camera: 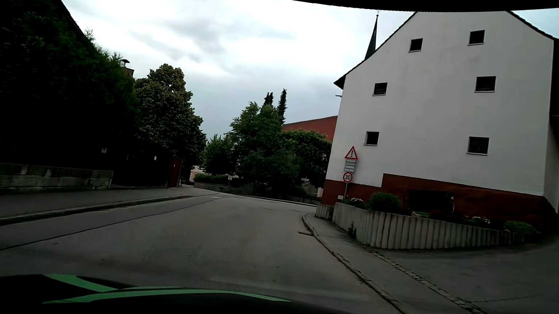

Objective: Follow the waypoints while adhering to traffic rules and regulations

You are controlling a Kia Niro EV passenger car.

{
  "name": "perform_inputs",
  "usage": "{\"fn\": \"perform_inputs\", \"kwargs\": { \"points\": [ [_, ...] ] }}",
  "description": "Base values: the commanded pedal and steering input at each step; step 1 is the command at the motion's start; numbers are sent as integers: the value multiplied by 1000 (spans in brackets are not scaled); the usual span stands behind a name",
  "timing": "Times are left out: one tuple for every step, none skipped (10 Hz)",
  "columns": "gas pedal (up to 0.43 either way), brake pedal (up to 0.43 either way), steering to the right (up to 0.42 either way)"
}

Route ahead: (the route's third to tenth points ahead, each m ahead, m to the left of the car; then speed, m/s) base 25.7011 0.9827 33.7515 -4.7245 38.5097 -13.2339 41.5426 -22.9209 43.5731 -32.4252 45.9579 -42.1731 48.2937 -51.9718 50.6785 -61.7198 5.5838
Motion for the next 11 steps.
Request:
{"fn": "perform_inputs", "kwargs": {
  "points": [
    [157,0,-92],
    [157,0,-79],
    [157,0,-68],
    [157,0,-58],
    [157,0,-46],
    [157,0,-34],
    [157,0,-26],
    [157,0,-21],
    [157,0,-16],
    [157,0,-10],
    [157,0,0]
  ]
}}
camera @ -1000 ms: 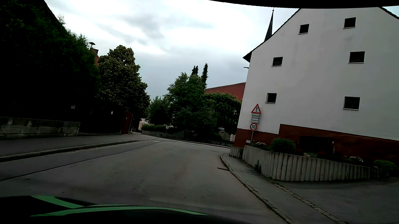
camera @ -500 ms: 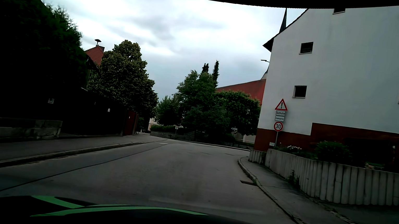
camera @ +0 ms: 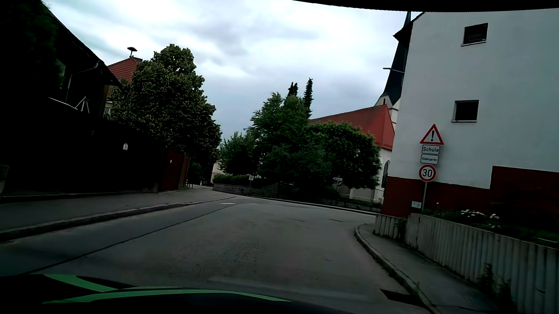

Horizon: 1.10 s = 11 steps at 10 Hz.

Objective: Follow the waypoints while adhering to traffic rules and regulations

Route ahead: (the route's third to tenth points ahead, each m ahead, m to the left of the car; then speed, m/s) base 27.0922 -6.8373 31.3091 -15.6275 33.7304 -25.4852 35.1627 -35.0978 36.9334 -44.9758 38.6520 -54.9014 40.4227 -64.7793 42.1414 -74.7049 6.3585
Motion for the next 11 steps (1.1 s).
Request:
{"fn": "perform_inputs", "kwargs": {
  "points": [
    [157,0,11],
    [157,0,23],
    [157,0,30],
    [157,0,35],
    [150,0,40],
    [150,0,45],
    [150,0,50],
    [150,0,56],
    [130,0,65],
    [118,0,72],
    [110,0,78]
  ]
}}
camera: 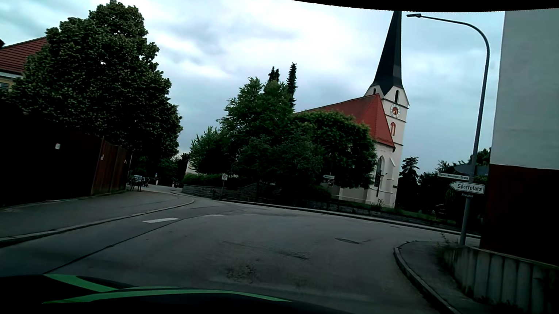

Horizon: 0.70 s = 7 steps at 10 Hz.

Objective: Follow the waypoints while adhering to traffic rules and regulations

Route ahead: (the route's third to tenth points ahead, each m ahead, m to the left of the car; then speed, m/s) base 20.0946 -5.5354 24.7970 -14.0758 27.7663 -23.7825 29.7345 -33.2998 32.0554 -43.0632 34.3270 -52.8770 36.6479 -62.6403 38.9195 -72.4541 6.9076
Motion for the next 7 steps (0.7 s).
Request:
{"fn": "perform_inputs", "kwargs": {
  "points": [
    [98,0,82],
    [87,0,88],
    [87,0,96],
    [87,0,105],
    [79,0,112],
    [79,0,117],
    [79,0,123]
  ]
}}
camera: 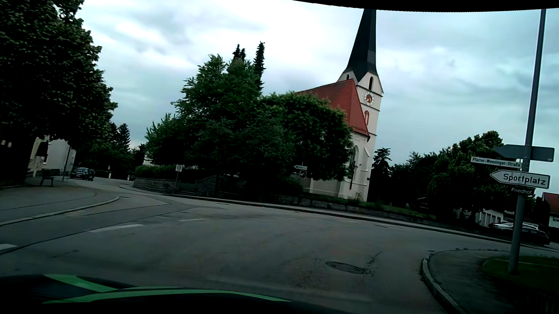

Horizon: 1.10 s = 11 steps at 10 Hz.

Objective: Follow the waypoints while adhering to traffic rules and regulations

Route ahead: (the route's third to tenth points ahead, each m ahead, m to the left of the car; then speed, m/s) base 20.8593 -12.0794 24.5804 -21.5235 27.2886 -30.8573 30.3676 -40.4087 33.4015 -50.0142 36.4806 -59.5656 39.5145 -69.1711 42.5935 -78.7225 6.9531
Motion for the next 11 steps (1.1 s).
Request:
{"fn": "perform_inputs", "kwargs": {
  "points": [
    [79,0,130],
    [79,0,136],
    [79,0,146],
    [79,0,157],
    [79,0,167],
    [79,0,175],
    [79,0,184],
    [79,0,193],
    [79,0,199],
    [79,0,205],
    [79,0,209]
  ]
}}
